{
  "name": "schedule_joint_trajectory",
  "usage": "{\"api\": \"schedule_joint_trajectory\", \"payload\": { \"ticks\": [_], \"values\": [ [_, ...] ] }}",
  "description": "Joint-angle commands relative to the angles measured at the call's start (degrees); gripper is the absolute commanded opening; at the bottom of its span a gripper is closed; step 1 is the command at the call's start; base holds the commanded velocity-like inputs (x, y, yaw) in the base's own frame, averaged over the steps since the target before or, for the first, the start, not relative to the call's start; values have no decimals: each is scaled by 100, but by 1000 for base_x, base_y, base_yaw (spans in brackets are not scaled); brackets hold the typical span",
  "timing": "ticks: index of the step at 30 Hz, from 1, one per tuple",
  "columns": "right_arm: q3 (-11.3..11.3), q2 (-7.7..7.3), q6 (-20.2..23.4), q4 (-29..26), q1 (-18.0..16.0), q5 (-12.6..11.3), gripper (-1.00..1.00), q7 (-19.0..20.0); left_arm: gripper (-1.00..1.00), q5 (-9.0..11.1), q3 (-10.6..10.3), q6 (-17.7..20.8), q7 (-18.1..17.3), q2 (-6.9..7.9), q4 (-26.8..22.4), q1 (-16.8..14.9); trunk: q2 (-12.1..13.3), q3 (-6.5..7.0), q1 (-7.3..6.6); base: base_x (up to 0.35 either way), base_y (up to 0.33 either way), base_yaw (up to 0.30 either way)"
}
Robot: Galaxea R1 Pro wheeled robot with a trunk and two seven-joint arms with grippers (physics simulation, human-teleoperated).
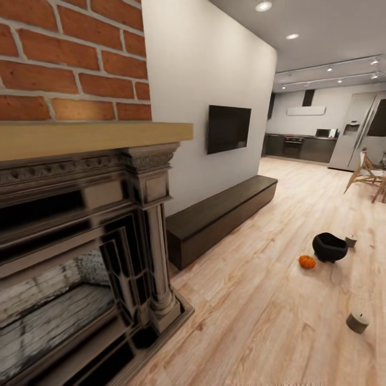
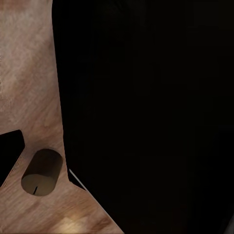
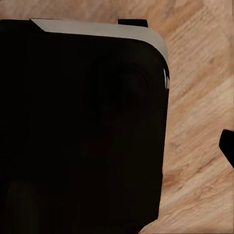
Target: Place each of the two pumpkins and all three candles from the living room inside a cabinet in the living room (use any cabinet), then make sure every cabinet is closed, and position the cauldron so it is next to a table in the living room.
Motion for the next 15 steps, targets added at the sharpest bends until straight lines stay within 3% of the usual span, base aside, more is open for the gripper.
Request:
{"api": "schedule_joint_trajectory", "payload": {
  "ticks": [1, 15],
  "values": [
    [0, 0, 0, 0, 1, 0, 100, 0, 100, -1, 0, 0, 0, 0, 0, 1, 0, 0, 0, 0, 0, -285],
    [-31, 0, 6, 0, 1, -34, 100, 0, 100, -2, 0, 0, 0, 0, 0, 2, 0, -60, 0, 0, 0, -238]
  ]
}}
